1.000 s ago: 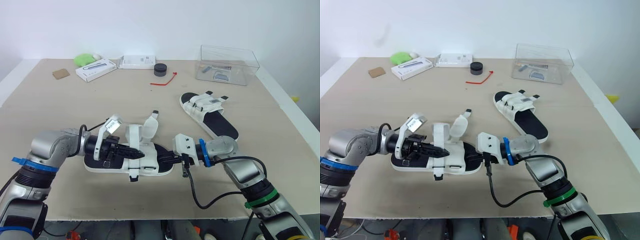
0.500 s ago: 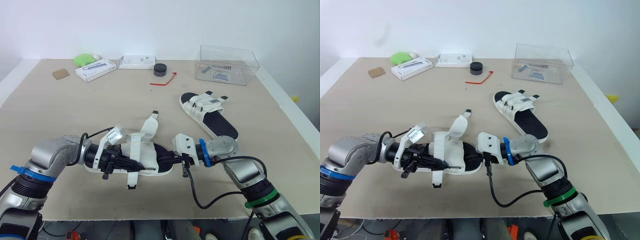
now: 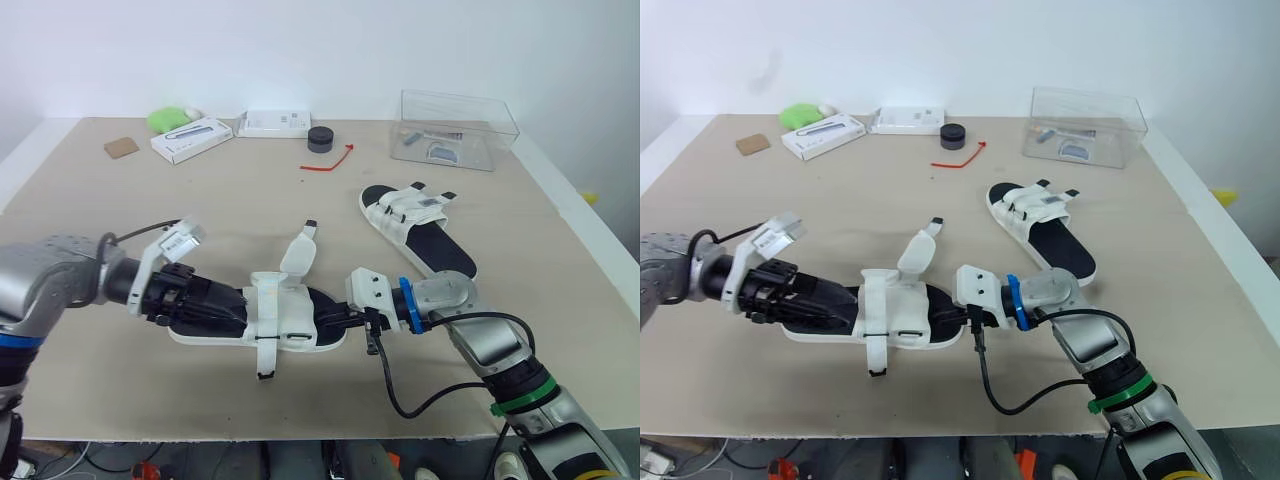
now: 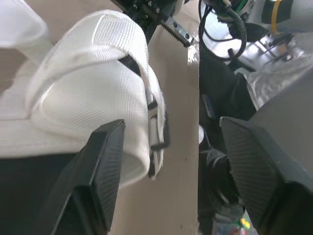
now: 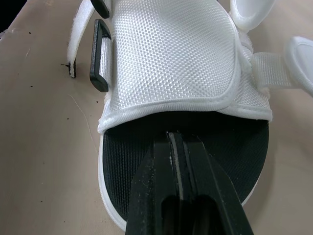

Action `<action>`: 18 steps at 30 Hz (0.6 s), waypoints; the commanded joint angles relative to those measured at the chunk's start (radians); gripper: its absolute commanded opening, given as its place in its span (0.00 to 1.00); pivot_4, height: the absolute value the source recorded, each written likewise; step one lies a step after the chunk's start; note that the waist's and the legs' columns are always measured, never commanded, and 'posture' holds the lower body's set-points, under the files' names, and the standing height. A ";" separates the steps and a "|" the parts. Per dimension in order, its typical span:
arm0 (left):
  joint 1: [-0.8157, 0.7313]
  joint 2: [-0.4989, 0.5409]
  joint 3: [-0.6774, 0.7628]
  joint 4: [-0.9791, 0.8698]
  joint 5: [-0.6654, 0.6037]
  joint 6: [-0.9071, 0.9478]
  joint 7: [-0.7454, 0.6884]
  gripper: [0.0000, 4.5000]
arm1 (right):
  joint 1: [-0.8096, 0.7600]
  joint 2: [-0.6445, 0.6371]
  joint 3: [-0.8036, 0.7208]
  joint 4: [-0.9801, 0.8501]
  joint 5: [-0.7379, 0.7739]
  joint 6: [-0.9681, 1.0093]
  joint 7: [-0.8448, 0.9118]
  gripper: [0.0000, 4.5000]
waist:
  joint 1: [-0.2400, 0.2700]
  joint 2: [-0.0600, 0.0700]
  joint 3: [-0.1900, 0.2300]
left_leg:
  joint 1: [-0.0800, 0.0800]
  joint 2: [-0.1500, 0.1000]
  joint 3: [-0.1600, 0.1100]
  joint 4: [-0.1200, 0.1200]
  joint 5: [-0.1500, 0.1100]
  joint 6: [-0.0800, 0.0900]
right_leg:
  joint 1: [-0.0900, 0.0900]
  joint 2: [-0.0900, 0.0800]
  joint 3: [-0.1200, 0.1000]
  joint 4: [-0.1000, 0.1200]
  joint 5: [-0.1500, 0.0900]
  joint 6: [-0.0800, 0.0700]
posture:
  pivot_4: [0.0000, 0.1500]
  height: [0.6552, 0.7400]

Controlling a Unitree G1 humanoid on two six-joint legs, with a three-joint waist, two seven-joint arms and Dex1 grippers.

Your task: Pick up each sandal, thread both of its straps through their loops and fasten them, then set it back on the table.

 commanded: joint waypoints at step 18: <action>0.616 -0.228 0.239 -0.354 -0.051 -0.176 0.413 0.73 | -0.010 -0.005 -0.010 0.002 -0.001 -0.015 0.026 0.00 | 0.002 0.000 0.000 | 0.003 0.000 -0.002 0.000 0.000 -0.002 | 0.002 -0.006 0.000 0.002 -0.002 -0.001 | 1.00 1.00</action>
